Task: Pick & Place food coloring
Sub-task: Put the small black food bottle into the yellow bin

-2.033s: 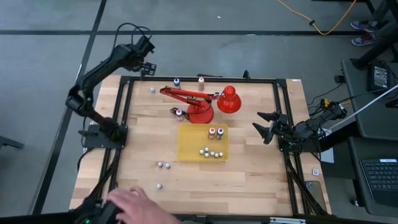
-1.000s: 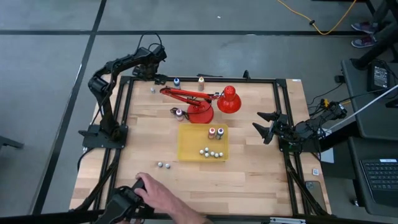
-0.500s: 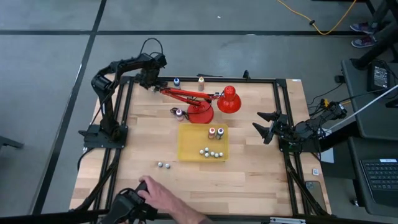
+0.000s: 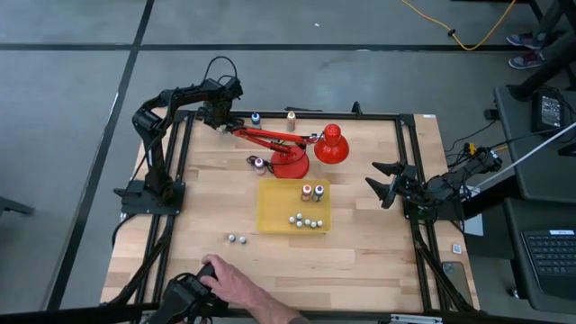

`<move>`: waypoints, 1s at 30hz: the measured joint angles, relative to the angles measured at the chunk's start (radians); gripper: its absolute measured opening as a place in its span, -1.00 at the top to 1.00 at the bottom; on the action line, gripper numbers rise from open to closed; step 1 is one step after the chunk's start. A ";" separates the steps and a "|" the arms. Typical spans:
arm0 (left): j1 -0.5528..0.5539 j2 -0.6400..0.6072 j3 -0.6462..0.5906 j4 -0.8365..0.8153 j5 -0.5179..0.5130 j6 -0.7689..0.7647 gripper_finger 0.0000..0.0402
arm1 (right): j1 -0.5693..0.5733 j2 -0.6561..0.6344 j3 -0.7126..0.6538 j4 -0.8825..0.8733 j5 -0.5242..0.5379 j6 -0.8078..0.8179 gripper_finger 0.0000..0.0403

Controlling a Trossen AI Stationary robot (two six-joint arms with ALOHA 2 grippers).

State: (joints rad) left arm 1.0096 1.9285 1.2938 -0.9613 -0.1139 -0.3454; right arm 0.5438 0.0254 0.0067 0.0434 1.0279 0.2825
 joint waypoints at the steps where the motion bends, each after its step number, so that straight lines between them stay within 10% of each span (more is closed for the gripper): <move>1: 0.000 0.000 0.000 0.004 0.000 0.000 -0.03 | 0.000 0.000 0.000 0.000 0.000 0.000 -0.72; 18: 0.000 -0.002 0.000 -0.001 0.000 -0.008 0.63 | 0.000 0.000 0.000 0.000 0.000 -0.001 -0.72; 30: 0.020 -0.122 -0.001 -0.019 0.041 -0.019 0.67 | 0.000 0.000 0.000 0.000 0.000 -0.001 -0.72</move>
State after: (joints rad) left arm 1.0295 1.8061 1.2926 -0.9806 -0.0733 -0.3640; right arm 0.5438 0.0250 0.0067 0.0437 1.0279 0.2817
